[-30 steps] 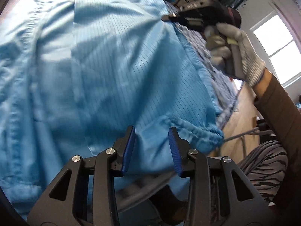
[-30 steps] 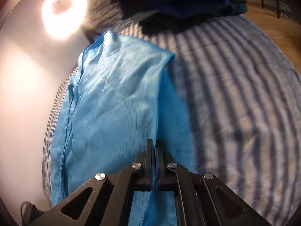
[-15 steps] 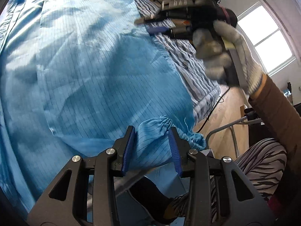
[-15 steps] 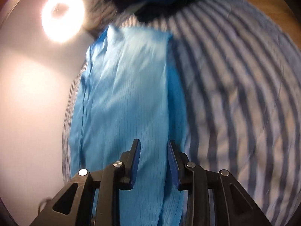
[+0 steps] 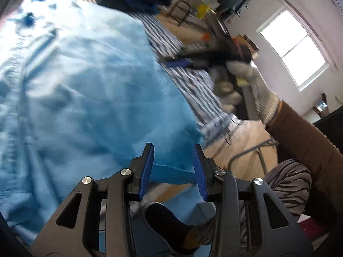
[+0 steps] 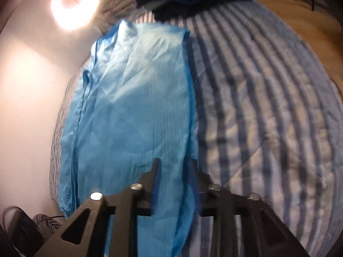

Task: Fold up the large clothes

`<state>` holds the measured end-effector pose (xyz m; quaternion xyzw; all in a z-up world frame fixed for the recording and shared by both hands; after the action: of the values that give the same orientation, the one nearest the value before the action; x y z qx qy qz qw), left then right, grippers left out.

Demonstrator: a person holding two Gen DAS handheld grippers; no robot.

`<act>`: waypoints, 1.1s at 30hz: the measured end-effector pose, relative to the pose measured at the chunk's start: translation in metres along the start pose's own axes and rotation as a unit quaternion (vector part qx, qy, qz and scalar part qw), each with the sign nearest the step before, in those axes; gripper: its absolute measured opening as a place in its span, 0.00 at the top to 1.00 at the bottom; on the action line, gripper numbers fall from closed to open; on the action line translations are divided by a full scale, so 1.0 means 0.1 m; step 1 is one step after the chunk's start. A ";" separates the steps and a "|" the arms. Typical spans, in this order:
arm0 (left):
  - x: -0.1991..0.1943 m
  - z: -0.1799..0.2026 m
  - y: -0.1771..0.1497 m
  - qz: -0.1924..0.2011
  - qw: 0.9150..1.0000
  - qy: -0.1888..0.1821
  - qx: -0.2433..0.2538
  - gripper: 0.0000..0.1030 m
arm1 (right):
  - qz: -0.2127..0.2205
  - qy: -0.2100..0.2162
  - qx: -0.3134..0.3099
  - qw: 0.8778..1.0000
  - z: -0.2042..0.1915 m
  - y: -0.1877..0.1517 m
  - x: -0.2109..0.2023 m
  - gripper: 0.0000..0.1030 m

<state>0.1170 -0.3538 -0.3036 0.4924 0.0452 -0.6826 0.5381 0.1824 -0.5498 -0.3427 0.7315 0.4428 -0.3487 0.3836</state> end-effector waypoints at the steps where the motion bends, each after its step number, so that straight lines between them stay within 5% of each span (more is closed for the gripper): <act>1: -0.06 -0.11 0.02 0.011 1.000 0.024 0.002 0.64 | -0.005 0.015 0.012 1.000 0.03 -0.04 0.00 0.66; 3: -0.08 -0.29 0.07 0.023 0.998 0.050 -0.009 0.64 | -0.017 0.033 0.029 0.999 0.06 -0.12 0.06 0.52; 7: 0.03 -0.57 0.12 0.025 0.997 0.058 -0.051 0.64 | -0.017 0.042 0.029 0.999 0.04 -0.26 0.11 0.52; 8: 0.09 -0.57 0.13 0.023 0.997 0.057 -0.050 0.64 | -0.020 0.052 0.035 0.998 0.02 -0.28 0.12 0.55; 11: 0.25 -0.50 0.10 0.011 0.998 0.048 -0.037 0.64 | -0.032 0.087 0.066 0.994 -0.02 -0.35 0.18 0.84; 14: 0.45 -0.47 0.01 -0.018 0.998 0.058 -0.019 0.64 | -0.034 0.061 0.031 0.997 -0.17 -0.39 0.22 0.99; 17: 0.55 -0.51 -0.11 -0.041 0.996 0.078 -0.001 0.64 | -0.021 0.054 0.008 0.998 -0.31 -0.34 0.08 1.00; 21: 0.28 -0.51 -0.07 -0.015 0.994 0.105 0.007 0.64 | -0.001 0.069 0.014 0.998 -0.42 -0.26 -0.07 1.00; 26: 0.10 -0.31 0.08 0.022 0.997 0.076 0.005 0.64 | -0.008 0.063 0.020 0.998 -0.40 -0.26 -0.04 1.00; 30: 0.38 -0.05 0.06 0.000 0.998 0.050 0.042 0.64 | -0.013 0.058 0.029 0.998 -0.37 -0.29 -0.01 1.00; 33: 0.73 -0.14 -0.13 -0.041 0.992 0.097 0.073 0.64 | -0.013 0.041 0.027 0.999 -0.35 -0.29 0.01 1.00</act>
<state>0.1202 -0.3899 -0.3697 0.5915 0.0673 -0.6548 0.4657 0.1617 -0.5098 -0.3346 0.7494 0.4579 -0.3358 0.3405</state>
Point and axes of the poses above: each gripper's, at about its wrist camera, not at the fingertips, and x roughly the way its jaws point, z to its right, y to its top, the point moved 9 cm from there along x, roughly the way its jaws point, and after that the axes turned 1 degree about -x, right-handed, at the moved point
